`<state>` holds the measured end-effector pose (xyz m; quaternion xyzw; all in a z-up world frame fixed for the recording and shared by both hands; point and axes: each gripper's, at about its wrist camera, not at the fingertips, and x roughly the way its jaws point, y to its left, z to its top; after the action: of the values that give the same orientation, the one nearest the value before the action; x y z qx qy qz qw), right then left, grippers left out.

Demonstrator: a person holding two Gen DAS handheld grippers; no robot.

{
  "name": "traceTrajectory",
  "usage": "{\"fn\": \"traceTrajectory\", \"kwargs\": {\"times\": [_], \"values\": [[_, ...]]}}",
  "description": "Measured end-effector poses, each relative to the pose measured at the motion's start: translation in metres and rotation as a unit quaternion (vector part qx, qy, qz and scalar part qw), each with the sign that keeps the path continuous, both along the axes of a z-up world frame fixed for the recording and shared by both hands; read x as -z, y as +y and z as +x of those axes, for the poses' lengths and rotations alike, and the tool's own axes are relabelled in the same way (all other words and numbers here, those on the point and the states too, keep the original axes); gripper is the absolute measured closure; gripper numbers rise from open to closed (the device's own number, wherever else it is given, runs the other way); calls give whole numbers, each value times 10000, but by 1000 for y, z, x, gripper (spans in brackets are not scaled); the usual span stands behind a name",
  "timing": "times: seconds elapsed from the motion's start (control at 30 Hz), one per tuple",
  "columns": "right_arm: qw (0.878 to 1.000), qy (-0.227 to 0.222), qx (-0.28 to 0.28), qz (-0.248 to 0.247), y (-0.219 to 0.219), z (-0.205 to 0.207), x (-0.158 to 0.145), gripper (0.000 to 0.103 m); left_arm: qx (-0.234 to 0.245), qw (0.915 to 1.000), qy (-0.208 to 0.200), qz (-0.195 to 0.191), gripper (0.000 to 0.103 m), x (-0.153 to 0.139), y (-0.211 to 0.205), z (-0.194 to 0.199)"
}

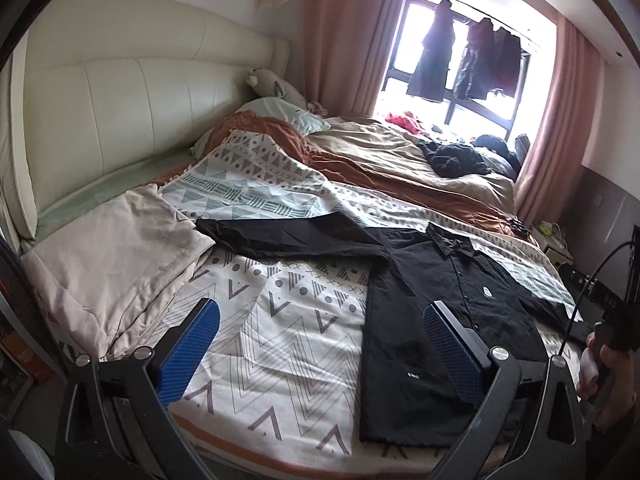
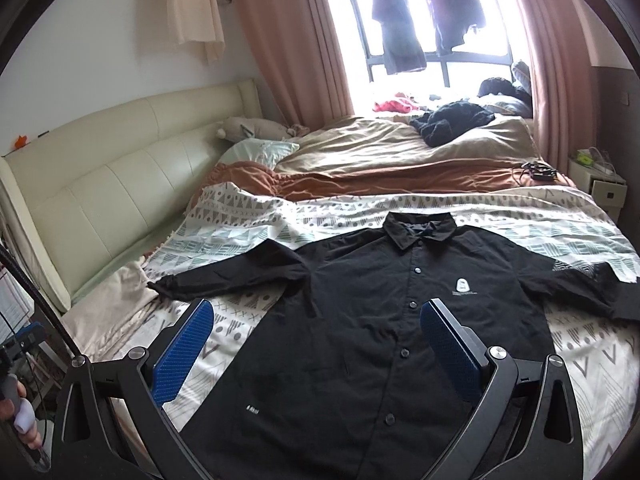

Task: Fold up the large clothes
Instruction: 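Reach the left gripper to the black shirt's sleeve and grasp its cuff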

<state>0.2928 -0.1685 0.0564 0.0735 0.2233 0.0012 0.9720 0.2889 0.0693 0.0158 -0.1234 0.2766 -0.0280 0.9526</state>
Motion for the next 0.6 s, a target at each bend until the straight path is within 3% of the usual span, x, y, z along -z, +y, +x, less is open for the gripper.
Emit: {"fn": "traceTrajectory", "kwargs": {"times": [0.4,0.6], "values": [[9989,363,-18,279,-27,106,1,0,-459,9978,377,-279,0,27,39,100],[9984,461,32,334,-32,151,10,0,-438,9940,735,-676,16,55,54,160]]}}
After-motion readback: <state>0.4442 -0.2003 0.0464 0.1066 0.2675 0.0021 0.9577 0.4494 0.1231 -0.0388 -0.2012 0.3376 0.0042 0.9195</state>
